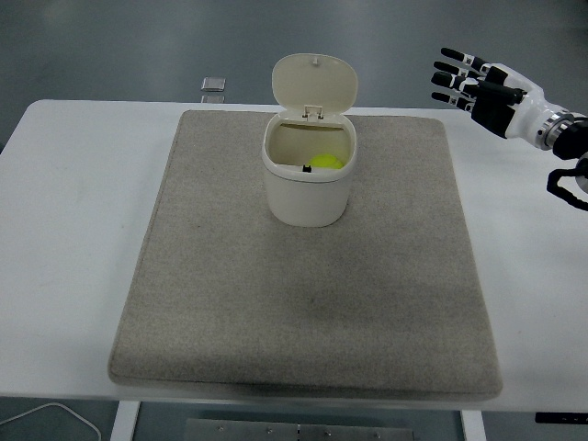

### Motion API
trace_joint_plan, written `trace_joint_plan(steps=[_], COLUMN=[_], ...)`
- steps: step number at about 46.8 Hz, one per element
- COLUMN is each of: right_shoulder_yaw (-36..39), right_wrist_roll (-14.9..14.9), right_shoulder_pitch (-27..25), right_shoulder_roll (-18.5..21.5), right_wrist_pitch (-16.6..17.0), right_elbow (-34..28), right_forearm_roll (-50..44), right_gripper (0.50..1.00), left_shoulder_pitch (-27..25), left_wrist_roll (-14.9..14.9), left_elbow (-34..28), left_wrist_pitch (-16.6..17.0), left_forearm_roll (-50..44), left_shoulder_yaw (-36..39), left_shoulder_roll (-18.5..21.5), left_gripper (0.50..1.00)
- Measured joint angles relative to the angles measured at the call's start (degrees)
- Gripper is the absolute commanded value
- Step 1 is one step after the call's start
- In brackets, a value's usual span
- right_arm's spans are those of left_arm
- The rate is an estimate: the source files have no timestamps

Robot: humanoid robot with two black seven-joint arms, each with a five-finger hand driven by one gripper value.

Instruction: Pick up the tennis ball and place it in the box.

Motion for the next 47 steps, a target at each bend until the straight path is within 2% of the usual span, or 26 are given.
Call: trace_joint_plan(steps=[47], right_shoulder_yaw=[-0.1], right_wrist_roll=[0.4], right_shoulder_pitch=[-1.3], right_shoulder_roll=[0.7], right_wrist_pitch=[0.0], right_elbow=[0.3], right_forearm_roll=[-0.2], right_gripper=[0.928], left_shoulder_pitch=[0.0], left_wrist_roll=[0.0], left_elbow=[0.0], left_wrist_pitch=[0.0], left_forearm_roll=[0.0], left_shoulder_yaw=[0.0], left_shoulder_roll=[0.0], left_gripper=[0.99])
